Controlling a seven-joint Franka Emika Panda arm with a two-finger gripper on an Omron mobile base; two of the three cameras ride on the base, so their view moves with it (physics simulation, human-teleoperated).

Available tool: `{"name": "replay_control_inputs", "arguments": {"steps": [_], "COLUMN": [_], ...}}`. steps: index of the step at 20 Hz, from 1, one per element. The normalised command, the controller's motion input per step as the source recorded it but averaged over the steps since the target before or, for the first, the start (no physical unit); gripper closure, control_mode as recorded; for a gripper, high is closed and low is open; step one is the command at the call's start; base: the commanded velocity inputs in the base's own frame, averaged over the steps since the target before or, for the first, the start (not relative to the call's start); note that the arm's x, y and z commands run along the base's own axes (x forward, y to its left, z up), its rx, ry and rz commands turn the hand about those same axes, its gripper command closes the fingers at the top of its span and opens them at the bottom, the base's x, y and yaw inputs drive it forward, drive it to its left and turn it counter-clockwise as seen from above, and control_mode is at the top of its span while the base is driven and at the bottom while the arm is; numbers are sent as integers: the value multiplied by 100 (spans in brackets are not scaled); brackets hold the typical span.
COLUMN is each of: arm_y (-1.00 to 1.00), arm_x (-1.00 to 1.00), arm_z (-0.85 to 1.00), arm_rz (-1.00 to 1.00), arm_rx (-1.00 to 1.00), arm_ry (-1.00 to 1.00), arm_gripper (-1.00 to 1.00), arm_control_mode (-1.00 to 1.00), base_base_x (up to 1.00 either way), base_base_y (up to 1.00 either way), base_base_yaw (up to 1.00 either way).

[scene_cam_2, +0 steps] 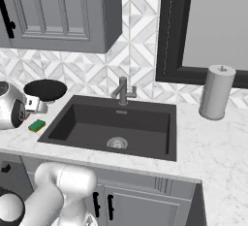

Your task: Pick the pan and sponge and place them into the sink. Then turn on the water.

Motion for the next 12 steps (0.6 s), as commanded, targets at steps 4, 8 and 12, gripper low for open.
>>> {"name": "replay_control_inputs", "arguments": {"steps": [4,8,12], "arm_y": [-71,-77,-79], "arm_x": [0,0,-2], "arm_z": [20,9,9], "arm_rz": [18,20,24], "arm_rx": [-7,-10,-8], "arm_ry": [-2,-6,-6], "arm_gripper": [100,100,100], "arm_control_mode": [-100,-100,-100], "base_base_x": [0,0,0], "base_base_y": [0,0,0], "base_base_yaw": [0,0,0]}}
